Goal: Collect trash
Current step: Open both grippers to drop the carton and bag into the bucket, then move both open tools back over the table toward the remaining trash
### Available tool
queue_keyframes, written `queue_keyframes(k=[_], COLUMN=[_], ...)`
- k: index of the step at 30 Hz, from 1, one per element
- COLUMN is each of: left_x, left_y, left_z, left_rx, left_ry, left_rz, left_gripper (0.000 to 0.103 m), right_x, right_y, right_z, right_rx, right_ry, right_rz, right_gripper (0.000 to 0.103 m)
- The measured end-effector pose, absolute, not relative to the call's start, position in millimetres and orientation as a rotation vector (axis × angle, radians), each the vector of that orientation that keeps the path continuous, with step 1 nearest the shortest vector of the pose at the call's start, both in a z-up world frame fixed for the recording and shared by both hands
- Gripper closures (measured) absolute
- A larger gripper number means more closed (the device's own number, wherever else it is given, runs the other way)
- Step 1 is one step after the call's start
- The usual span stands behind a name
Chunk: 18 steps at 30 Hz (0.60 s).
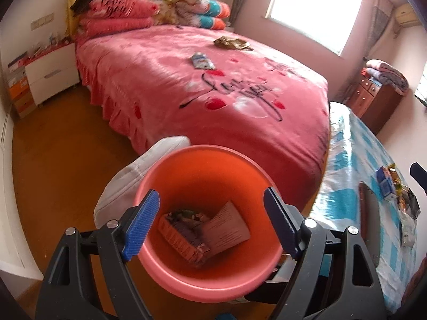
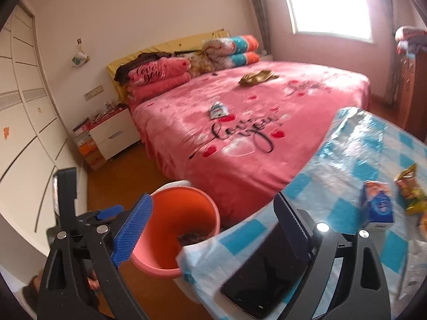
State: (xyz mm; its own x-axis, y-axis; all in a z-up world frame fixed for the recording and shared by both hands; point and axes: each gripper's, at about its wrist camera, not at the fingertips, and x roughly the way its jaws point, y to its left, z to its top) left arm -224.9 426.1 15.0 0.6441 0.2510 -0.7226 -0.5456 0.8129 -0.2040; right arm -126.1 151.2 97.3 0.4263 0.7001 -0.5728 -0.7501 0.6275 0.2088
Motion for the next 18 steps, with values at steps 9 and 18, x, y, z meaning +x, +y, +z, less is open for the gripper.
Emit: queue_keyframes(k=[9,18], left_x=[-217.8,-210.5], left_y=[389.2,346.7], left_z=[41.5,58.1], left_rx=[-0.367,-0.288], left_ry=[0.693,0.703], left_rz=[0.383,0.306], left_gripper=[0.021,0.021], right_x=[-139.2,-138.8], right_y=[108.9,74.0], right_z=[96.0,91.2], right_rx=[-0.061,-0.05], right_ry=[0.575,0.558], right_rz=[0.879,0.824], right_gripper=[0.006,0.005])
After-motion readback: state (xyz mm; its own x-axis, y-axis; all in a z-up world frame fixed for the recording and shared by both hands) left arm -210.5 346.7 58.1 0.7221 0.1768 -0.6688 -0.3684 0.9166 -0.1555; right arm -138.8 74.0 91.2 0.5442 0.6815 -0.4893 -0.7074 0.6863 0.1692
